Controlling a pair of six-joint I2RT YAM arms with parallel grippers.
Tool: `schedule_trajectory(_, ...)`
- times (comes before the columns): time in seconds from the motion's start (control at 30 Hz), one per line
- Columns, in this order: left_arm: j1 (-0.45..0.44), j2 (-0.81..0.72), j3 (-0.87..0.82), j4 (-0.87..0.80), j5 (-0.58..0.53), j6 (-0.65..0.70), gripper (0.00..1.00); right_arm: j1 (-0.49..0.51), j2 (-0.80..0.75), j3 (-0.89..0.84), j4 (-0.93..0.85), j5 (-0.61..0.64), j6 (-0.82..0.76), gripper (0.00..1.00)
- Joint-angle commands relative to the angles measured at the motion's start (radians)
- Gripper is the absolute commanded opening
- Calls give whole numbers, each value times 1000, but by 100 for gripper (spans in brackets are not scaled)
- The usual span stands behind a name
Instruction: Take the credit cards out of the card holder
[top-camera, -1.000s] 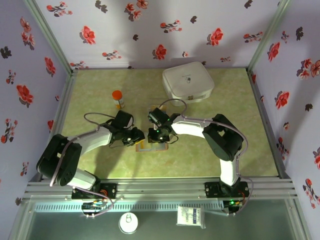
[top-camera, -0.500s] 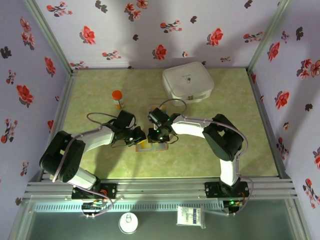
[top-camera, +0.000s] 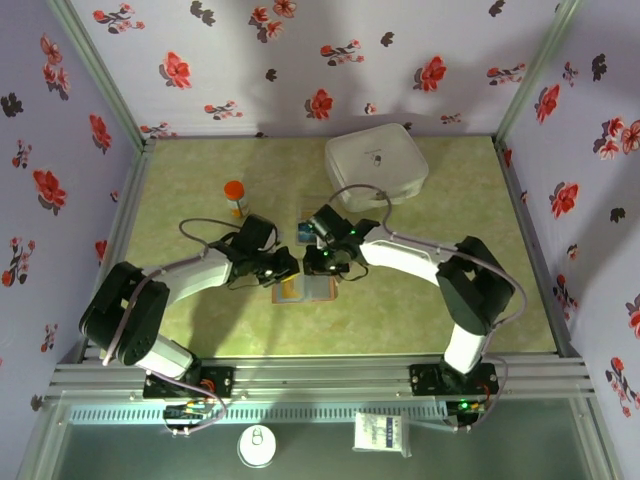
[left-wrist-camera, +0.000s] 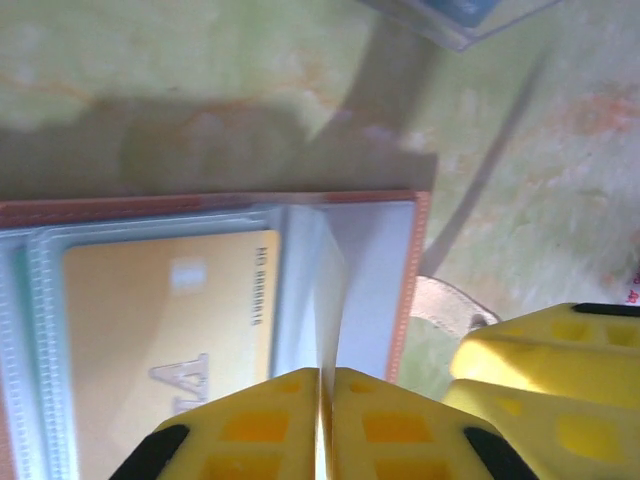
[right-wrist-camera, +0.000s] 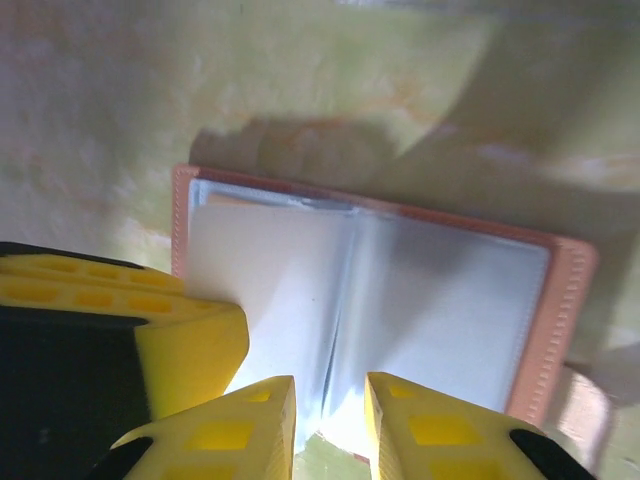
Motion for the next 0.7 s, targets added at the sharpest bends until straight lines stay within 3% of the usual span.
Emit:
schedule_trajectory(0.0,-19,20,39,-9,7,-18,11,-30,-72,-50,-16,54,-10,26)
schedule_trajectory(0.47,-108,189,135,32,20,-39,13,-84,-180,-165,6,66,1,26)
schedule_trajectory(0.67,-113,183,170,14,21,-31,28,-85,-169,-163,11,58,6,27)
